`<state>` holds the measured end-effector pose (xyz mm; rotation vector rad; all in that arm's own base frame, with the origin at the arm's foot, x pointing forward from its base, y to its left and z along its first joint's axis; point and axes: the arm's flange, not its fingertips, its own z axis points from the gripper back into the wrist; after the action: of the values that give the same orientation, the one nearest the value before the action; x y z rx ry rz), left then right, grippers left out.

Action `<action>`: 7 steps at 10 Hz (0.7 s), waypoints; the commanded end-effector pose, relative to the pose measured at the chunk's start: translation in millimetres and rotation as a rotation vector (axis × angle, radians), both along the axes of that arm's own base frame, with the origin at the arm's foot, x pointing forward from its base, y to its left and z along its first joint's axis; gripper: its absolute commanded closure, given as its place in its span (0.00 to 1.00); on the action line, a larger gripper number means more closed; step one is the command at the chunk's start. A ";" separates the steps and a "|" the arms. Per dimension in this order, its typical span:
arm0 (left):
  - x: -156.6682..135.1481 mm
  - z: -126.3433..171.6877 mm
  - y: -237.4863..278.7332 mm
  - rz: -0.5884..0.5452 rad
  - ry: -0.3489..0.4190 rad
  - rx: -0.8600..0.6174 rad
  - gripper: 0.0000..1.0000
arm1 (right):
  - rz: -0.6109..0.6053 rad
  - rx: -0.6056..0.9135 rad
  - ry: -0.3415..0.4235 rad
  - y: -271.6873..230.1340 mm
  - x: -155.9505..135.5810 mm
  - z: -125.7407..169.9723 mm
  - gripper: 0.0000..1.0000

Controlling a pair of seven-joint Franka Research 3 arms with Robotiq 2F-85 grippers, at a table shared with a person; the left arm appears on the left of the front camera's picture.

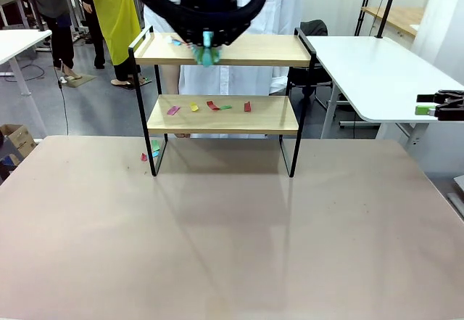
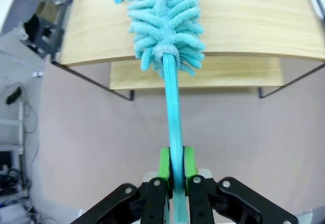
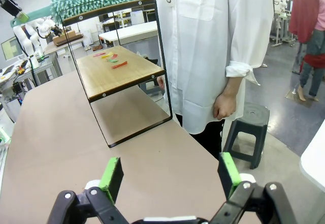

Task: Clean the shelf.
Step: Clean the specific section of the Shelf indicated by the human with the Duster.

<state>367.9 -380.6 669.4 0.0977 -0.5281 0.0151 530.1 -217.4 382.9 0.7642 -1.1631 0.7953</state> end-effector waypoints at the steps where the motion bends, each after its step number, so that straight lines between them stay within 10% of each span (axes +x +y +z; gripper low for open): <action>1: -5.9 -3.9 36.1 -0.012 0.023 0.073 0.87 | -0.001 -0.002 -0.004 2.0 0.8 2.2 0.00; 7: -22.3 -8.5 112.3 0.172 -0.074 0.254 0.87 | -0.001 -0.002 -0.004 2.0 0.8 2.2 0.00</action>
<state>358.2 -284.9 661.1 0.3438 -0.5420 0.0611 530.0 -217.4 382.8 0.7643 -1.1630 0.7950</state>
